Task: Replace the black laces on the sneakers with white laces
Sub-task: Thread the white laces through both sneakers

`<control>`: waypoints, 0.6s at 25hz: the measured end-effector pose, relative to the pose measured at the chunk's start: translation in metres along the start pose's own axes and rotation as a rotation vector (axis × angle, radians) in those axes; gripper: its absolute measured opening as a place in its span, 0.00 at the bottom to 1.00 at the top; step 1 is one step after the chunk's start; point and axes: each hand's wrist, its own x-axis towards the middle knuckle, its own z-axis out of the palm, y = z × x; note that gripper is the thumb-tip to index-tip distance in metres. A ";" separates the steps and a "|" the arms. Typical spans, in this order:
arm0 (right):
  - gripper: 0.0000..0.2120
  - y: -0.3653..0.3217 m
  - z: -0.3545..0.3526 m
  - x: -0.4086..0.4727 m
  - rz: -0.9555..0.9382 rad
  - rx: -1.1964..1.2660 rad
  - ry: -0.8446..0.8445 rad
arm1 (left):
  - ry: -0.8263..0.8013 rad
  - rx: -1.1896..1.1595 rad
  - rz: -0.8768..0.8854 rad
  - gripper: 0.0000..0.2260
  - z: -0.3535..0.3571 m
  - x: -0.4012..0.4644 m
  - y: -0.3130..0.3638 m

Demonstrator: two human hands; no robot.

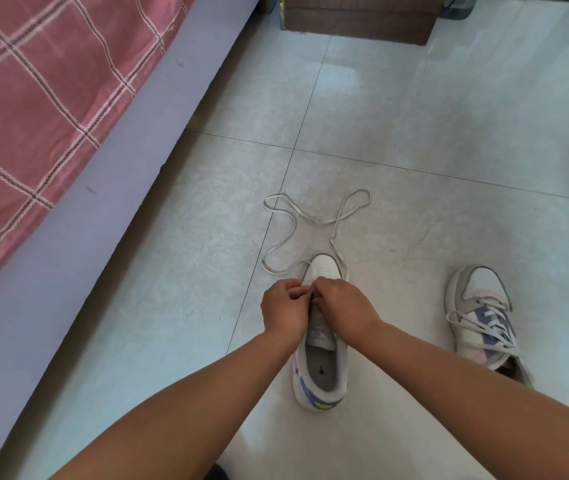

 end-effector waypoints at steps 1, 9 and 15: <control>0.07 0.001 0.002 0.003 0.062 0.016 -0.003 | -0.011 -0.011 -0.006 0.12 0.000 0.001 -0.001; 0.08 -0.013 0.017 0.007 0.256 -0.086 0.128 | -0.051 0.060 0.053 0.13 -0.002 0.002 0.000; 0.09 -0.020 0.027 0.008 0.388 -0.013 0.200 | -0.053 0.055 0.056 0.13 0.000 0.003 -0.002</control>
